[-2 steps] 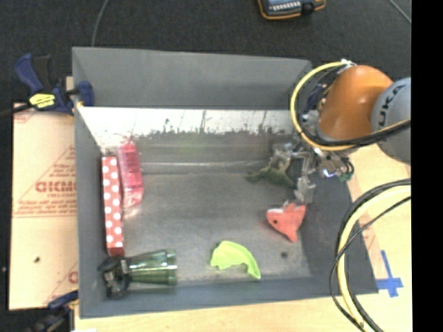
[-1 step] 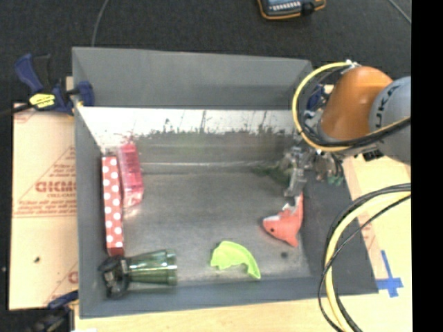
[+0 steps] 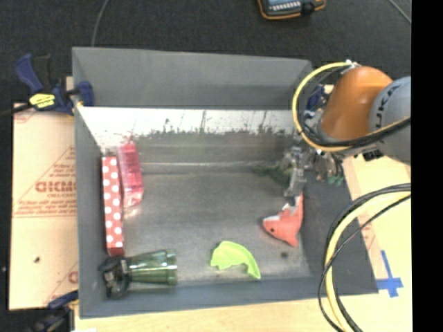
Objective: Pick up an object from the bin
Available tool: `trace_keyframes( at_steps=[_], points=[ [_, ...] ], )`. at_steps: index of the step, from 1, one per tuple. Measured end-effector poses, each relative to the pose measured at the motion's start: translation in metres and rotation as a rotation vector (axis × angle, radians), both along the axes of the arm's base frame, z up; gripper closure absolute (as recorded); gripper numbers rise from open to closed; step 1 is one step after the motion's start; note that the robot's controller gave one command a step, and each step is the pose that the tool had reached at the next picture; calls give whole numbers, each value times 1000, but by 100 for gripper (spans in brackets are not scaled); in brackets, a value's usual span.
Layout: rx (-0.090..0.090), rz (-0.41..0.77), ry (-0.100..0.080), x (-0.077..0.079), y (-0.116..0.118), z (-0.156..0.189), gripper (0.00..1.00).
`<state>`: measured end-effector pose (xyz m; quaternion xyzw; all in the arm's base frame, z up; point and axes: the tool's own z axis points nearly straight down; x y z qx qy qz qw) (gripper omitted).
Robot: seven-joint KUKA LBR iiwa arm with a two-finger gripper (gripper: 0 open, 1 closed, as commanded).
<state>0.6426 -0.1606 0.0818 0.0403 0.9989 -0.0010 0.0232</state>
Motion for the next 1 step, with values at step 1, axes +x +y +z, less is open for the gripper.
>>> trace_keyframes(
  at_steps=[1],
  points=[
    [1,5,-1,6,2,-4,100]
  ],
)
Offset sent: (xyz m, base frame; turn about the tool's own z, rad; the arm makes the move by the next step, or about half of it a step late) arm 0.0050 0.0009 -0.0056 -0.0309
